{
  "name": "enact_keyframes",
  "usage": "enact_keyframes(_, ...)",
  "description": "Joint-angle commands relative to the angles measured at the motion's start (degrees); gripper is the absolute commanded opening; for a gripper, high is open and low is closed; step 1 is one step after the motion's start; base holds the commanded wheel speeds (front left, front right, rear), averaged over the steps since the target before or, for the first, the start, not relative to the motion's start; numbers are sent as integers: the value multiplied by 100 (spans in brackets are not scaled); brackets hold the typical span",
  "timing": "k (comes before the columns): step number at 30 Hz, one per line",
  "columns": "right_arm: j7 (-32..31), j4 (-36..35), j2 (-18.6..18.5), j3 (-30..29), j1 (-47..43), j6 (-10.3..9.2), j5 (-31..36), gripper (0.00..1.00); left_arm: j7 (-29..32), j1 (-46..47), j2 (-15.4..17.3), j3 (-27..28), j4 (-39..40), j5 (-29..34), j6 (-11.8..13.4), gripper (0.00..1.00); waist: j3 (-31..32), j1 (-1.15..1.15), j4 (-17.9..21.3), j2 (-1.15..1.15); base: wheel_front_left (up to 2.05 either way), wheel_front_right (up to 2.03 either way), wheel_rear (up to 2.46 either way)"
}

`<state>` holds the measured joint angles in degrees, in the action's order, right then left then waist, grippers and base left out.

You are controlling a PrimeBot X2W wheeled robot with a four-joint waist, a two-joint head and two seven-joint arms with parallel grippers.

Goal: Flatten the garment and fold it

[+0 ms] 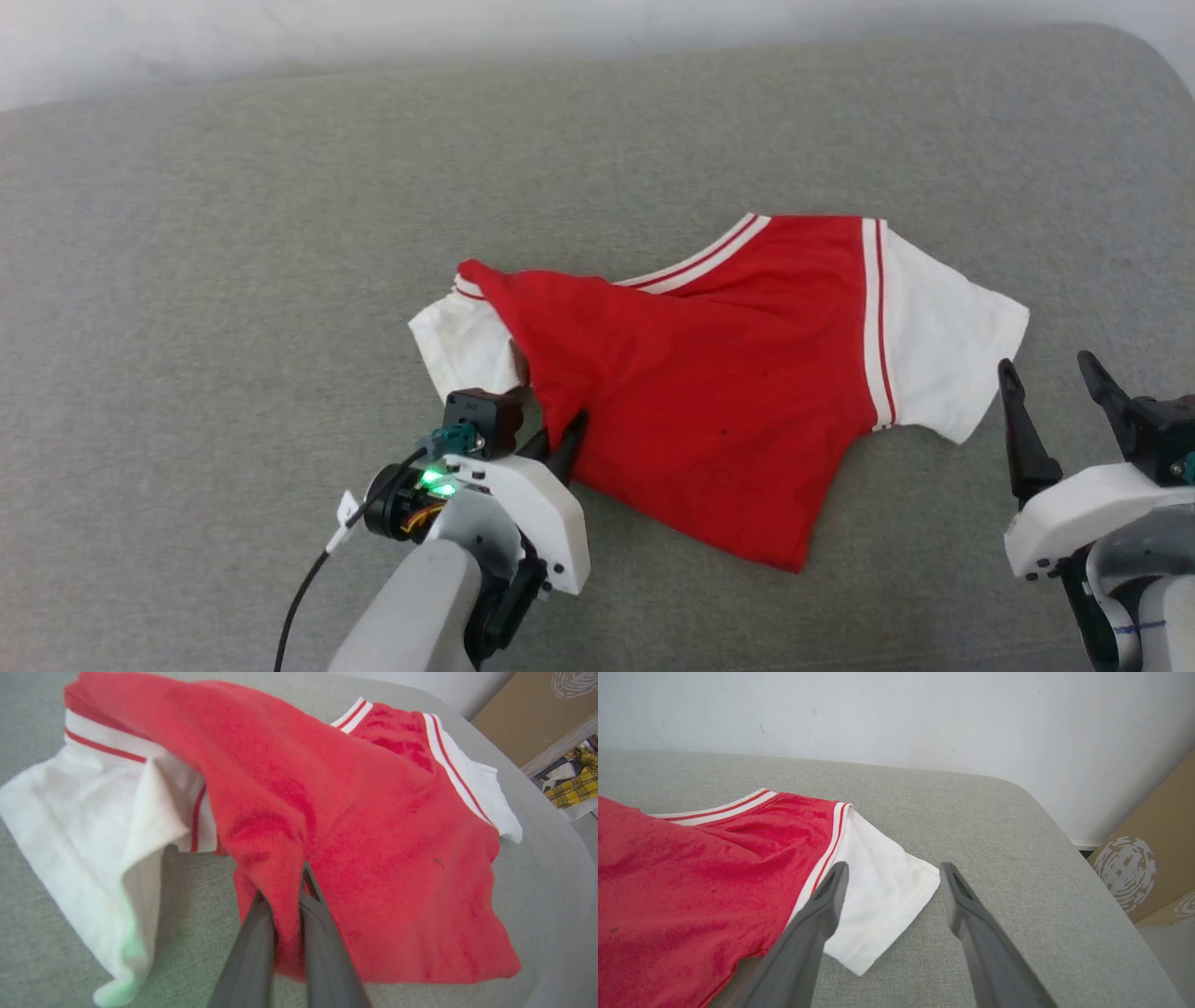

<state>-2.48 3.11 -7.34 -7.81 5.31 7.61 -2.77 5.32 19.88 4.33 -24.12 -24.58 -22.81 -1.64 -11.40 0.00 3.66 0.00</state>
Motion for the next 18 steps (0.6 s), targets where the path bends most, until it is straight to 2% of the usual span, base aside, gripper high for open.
enact_keyframes(1, -5, 16, 26, -29, -63, -12, 42, 100, -64, -110, 51, 14, 138, -35, 45, 0, 283, 0, -329, 0, 0, 0, 0)
enact_keyframes(7, -34, 106, 37, -53, -174, -12, 35, 100, 73, -726, 215, -146, 1116, 21, 158, 0, 528, 0, -739, 0, 0, 0, 0)
enact_keyframes(12, -63, 160, 87, -31, -237, -12, 51, 100, 878, -1556, 400, -620, 1669, -12, 135, 0, 655, 0, -945, 0, 0, 0, 0)
enact_keyframes(17, -58, 256, 111, 37, -243, -12, 49, 100, 1542, -2118, 516, -979, 1767, -145, 85, 0, 705, 0, -988, 0, 0, 0, 0)
enact_keyframes(18, -55, 276, 113, 43, -247, -12, 49, 100, 1596, -2151, 527, -991, 1771, -147, 113, 69, 710, 0, -988, 0, 0, 0, 0)
